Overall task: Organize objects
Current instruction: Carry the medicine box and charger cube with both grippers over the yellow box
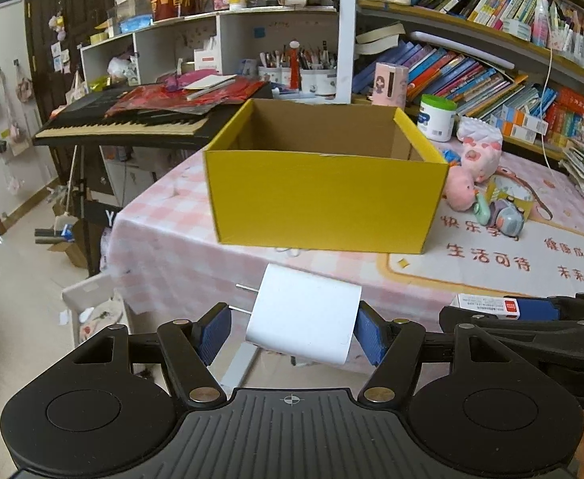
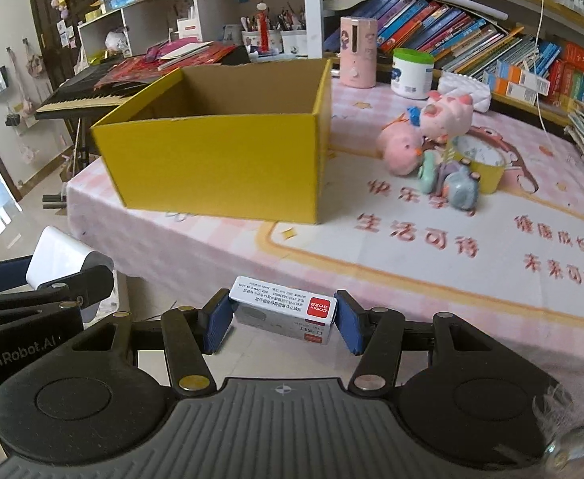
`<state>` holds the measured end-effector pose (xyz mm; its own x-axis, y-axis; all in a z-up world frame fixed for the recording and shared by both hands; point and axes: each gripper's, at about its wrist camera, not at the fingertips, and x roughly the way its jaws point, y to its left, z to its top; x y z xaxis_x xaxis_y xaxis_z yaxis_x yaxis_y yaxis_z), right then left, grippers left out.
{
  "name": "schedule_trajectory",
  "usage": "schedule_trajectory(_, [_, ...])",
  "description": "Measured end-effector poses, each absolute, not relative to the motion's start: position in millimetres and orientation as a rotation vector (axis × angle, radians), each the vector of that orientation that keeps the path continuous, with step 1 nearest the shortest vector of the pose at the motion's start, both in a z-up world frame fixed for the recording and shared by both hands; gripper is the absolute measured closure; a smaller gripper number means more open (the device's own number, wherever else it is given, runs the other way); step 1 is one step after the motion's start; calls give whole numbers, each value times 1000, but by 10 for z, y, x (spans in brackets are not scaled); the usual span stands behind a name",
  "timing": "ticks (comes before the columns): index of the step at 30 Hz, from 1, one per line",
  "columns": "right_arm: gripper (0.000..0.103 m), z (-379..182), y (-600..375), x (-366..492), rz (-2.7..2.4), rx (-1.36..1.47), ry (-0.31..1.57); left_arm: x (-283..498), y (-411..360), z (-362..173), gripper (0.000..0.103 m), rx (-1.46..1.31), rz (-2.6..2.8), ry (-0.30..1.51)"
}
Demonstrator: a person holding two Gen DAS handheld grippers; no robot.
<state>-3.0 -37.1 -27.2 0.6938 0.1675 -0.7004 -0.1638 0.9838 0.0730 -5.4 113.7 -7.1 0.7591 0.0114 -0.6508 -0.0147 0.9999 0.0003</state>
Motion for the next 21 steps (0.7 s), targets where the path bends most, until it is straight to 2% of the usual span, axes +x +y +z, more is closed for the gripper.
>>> schedule_trajectory(21, [50,-78,86,-244,189,-41,729,-281,1596,54,37,-48,21,650])
